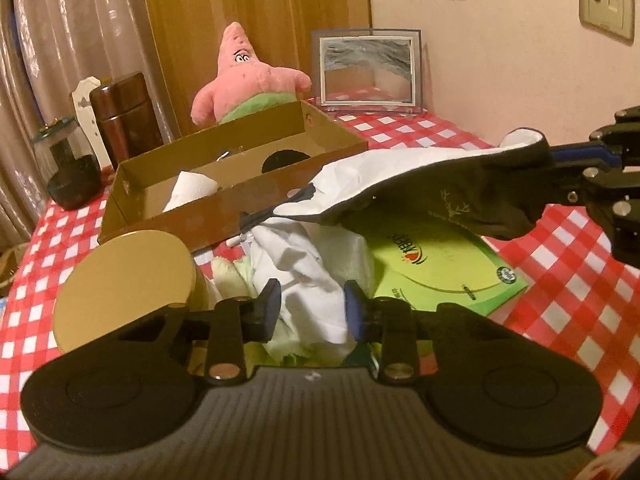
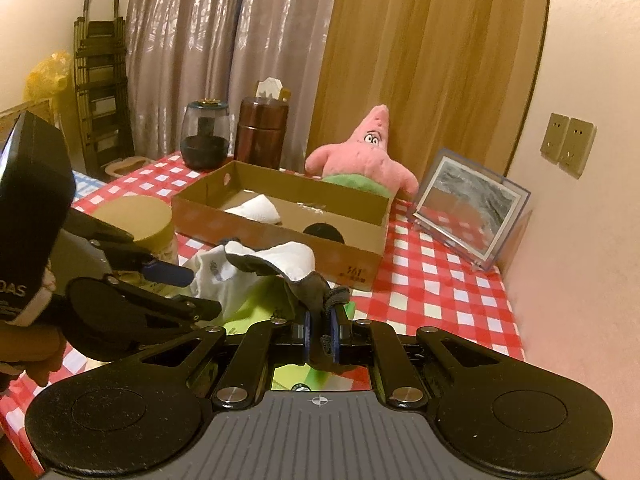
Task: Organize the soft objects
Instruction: 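Grasp the white cloth with the left tool while the right tool grasps the black-and-white mask, then lift and carry the white cloth and black-and-white mask toward the cardboard tray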
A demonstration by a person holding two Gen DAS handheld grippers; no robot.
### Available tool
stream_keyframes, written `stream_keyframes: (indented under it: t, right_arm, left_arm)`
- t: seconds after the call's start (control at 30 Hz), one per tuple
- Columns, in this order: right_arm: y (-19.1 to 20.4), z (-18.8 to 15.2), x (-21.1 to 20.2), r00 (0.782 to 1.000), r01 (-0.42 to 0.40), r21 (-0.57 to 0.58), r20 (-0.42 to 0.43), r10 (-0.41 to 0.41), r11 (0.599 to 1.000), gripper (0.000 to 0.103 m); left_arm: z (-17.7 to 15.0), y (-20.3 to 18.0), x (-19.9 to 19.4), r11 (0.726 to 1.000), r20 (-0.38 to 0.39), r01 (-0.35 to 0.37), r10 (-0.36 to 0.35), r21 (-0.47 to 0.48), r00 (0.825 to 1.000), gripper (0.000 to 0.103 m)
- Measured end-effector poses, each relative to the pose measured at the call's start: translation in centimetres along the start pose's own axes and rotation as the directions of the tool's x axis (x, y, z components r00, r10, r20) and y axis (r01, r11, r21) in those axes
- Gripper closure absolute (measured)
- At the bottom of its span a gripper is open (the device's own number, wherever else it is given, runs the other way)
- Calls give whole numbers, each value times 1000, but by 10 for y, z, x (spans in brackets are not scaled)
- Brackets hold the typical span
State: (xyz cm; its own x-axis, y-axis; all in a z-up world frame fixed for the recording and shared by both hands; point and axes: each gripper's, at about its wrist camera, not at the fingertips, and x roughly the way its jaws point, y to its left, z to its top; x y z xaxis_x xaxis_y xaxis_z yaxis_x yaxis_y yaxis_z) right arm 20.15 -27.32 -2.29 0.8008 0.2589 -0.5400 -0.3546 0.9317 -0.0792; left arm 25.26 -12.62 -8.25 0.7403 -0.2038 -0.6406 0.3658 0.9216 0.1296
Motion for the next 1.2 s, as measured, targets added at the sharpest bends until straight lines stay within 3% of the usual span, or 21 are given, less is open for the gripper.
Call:
stream_keyframes:
  t: [0.17, 0.3, 0.67, 1.2]
  right_arm:
    - [0, -1, 1, 1000, -5, 3, -1, 5, 1000, 93]
    - [1, 1, 0, 1000, -6, 4, 4, 6, 1000, 93]
    - [0, 28, -22, 997, 15, 8, 82, -16, 1000, 94]
    - [-22, 87, -72, 967, 97, 15, 237, -98, 995, 94]
  left_arm:
    - [-1, -1, -3, 1000, -1, -20, 20, 8, 1000, 95]
    - [2, 3, -13, 1000, 6, -14, 14, -3, 1000, 101]
    - [44, 31, -65, 996, 70, 75, -72, -40, 995, 102]
    - [111, 74, -142, 982, 159, 184, -174, -51, 972, 102]
